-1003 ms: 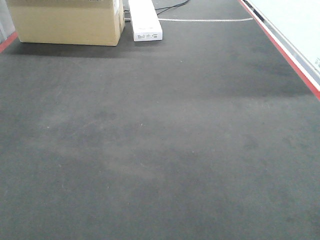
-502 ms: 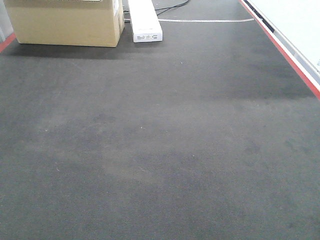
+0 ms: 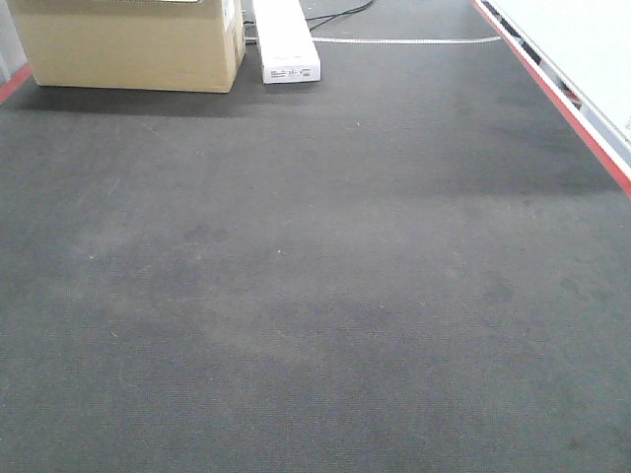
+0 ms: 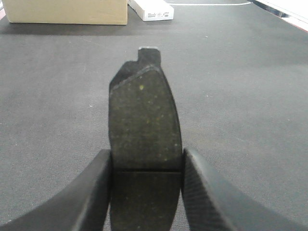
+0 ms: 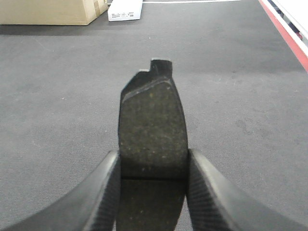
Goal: Move and align brake pads A on conveyor
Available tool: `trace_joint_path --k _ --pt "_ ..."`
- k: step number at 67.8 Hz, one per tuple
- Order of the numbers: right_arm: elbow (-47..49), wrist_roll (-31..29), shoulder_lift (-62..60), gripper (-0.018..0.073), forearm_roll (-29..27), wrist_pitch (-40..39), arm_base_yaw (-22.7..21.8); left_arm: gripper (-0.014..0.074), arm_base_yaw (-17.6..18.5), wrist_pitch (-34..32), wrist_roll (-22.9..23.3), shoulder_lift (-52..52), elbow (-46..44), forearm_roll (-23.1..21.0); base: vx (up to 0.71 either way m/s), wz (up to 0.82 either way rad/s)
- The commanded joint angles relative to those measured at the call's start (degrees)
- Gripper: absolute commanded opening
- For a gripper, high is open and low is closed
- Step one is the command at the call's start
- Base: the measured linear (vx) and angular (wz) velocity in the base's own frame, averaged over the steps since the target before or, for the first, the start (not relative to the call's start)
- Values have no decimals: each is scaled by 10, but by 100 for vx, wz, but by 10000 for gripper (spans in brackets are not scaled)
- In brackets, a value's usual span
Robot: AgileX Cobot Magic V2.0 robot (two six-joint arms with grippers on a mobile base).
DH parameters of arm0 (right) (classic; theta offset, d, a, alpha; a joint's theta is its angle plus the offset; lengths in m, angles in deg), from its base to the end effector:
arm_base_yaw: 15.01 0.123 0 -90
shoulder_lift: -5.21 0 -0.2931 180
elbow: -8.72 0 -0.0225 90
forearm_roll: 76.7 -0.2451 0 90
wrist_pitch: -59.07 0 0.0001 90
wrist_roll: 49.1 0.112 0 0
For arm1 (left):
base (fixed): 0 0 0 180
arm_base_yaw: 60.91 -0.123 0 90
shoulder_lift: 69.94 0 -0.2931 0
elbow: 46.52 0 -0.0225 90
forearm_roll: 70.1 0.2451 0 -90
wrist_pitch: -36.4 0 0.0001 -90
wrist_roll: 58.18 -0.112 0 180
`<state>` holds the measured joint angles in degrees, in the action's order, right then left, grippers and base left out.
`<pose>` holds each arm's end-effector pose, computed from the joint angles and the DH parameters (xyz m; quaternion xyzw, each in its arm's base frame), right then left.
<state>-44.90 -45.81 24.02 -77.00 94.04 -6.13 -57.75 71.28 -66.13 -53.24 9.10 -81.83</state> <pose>0.0555 0.0090 0.2794 -0.0385 0.8050 0.0652 0.5884 0.0517 -0.0159 0.2712 0.0449 0.8001 -0.0720 0.5938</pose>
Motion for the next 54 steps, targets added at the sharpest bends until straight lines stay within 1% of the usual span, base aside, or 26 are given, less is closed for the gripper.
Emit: trace_joint_path --k 1,23,28,32,35,39,45,48,54 --pt "18 -4 6 -7 3 -57 -3 -6 2 -55 0 7 -17 -9 0 0" --pt "18 -4 6 -7 3 -57 -3 -6 2 -57 2 7 -17 -10 0 0" --pt "18 -4 6 -7 3 -57 -3 -6 2 -57 20 10 -17 -7 0 0" --pt "18 -4 6 -7 3 -57 -3 -6 2 -57 50 23 -17 6 0 0" --pt "18 -4 6 -7 3 -57 -3 -6 2 -56 76 47 -21 23 0 0" --pt "18 -4 6 -7 3 -57 -3 -4 2 -53 119 86 -32 56 0 0" --pt "18 -4 6 -7 3 -57 -3 -2 2 -45 160 164 -58 93 0 0" --pt "18 -4 6 -7 3 -57 -3 1 2 -40 165 210 -72 101 0 0" --pt "18 -4 6 -7 3 -57 -3 4 2 -29 165 297 -104 101 0 0"
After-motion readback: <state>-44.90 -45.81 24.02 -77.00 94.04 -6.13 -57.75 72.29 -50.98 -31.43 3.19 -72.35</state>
